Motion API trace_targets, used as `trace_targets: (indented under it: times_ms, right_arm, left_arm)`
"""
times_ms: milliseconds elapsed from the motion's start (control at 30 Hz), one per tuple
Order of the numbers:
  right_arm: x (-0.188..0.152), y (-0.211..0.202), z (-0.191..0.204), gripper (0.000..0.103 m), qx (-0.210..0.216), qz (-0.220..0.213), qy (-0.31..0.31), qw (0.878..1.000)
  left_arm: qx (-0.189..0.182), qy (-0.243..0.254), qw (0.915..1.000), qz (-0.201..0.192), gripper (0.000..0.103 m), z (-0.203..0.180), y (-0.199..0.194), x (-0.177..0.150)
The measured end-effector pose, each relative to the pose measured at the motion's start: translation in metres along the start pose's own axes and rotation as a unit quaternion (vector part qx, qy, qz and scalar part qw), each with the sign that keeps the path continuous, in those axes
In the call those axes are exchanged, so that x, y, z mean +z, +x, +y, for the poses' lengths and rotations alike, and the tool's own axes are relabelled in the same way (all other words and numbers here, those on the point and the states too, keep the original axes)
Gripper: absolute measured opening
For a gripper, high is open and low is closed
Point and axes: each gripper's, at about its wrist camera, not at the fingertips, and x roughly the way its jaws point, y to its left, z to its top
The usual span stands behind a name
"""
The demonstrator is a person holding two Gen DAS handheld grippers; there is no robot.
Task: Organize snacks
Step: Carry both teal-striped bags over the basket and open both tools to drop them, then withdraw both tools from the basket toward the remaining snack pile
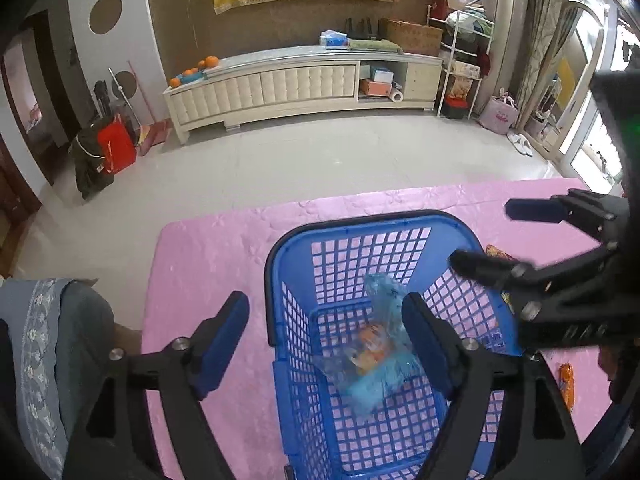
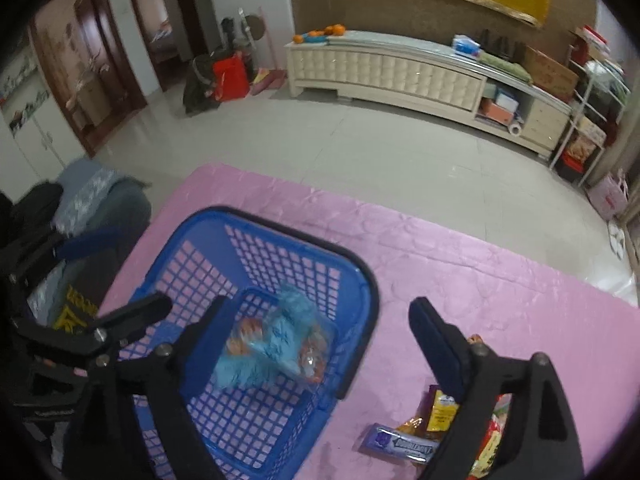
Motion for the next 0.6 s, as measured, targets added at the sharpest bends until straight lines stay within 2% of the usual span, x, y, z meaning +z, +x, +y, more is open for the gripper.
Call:
trace_targets:
  times_ms: [200,600]
  right_arm:
    - [-0.01,-0.021,-0.007,0.091,-0.007,0.0,0.014,1.0]
    - [-0.044,-0.103,-0.006,0.091,-0.012,-0.031,0.016,0.999]
  left_arm:
    - [-0.004,-0.003,1.0,0.0,0.077,-0.003,-0.015,-0.007]
    - [-0.013,0.022,0.999,-0.036,0.078,-0.047,-0.092,-0.025]
